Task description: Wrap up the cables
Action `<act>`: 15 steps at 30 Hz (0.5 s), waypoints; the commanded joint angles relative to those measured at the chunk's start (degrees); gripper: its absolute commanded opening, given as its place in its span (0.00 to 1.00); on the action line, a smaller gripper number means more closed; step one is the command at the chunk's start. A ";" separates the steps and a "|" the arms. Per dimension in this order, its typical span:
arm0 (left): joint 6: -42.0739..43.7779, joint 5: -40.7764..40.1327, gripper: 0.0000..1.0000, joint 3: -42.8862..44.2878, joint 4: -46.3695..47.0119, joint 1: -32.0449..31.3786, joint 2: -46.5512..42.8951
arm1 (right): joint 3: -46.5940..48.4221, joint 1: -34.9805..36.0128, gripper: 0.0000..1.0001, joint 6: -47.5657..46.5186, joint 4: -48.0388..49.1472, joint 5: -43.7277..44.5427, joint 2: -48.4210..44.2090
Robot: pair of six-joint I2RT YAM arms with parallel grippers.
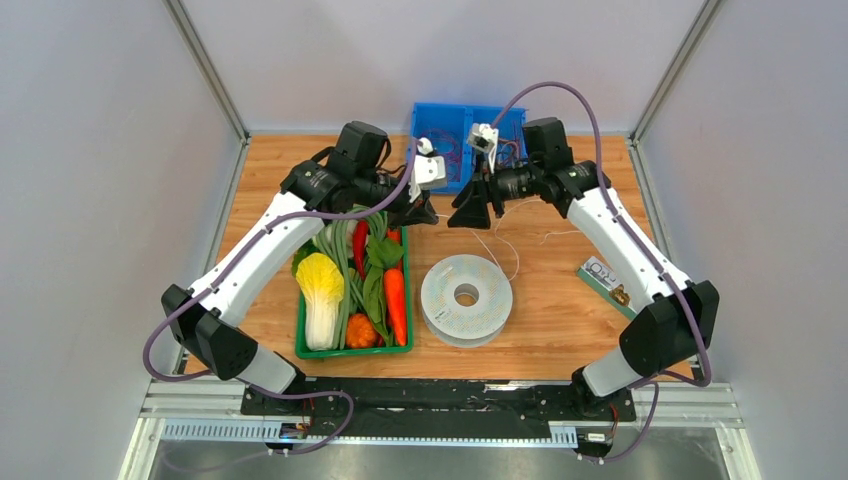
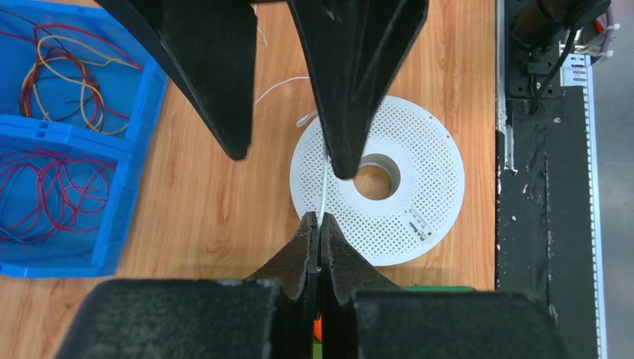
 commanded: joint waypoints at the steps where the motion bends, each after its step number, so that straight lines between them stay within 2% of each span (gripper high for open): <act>1: 3.35 1.74 0.00 1.87 1.65 -0.35 0.29 | 2.51 2.94 0.58 -3.68 -2.05 0.28 0.67; 6: 5.72 0.61 0.00 3.53 -1.24 -0.44 0.90 | 3.74 3.29 0.03 -4.74 -2.76 2.04 1.02; 7: 5.46 -0.70 0.06 3.89 -1.68 -0.44 0.90 | 3.74 3.12 0.00 -5.18 -2.59 2.66 0.59; 9: 2.05 -3.60 0.36 4.59 -1.51 0.17 0.12 | 3.39 2.50 0.00 -5.27 -1.97 2.40 -0.38; 11: -0.41 1.19 0.67 4.16 -1.34 3.23 -2.07 | 3.30 1.45 0.00 -4.84 -1.45 1.88 -1.44; 13: -8.47 8.39 0.70 0.22 6.08 7.97 -5.76 | 2.86 0.22 0.00 -3.78 -0.05 1.00 -2.66; 15: -20.15 15.34 0.70 -7.58 19.06 12.72 -11.11 | 1.64 -1.01 0.00 -0.72 3.28 -0.32 -4.16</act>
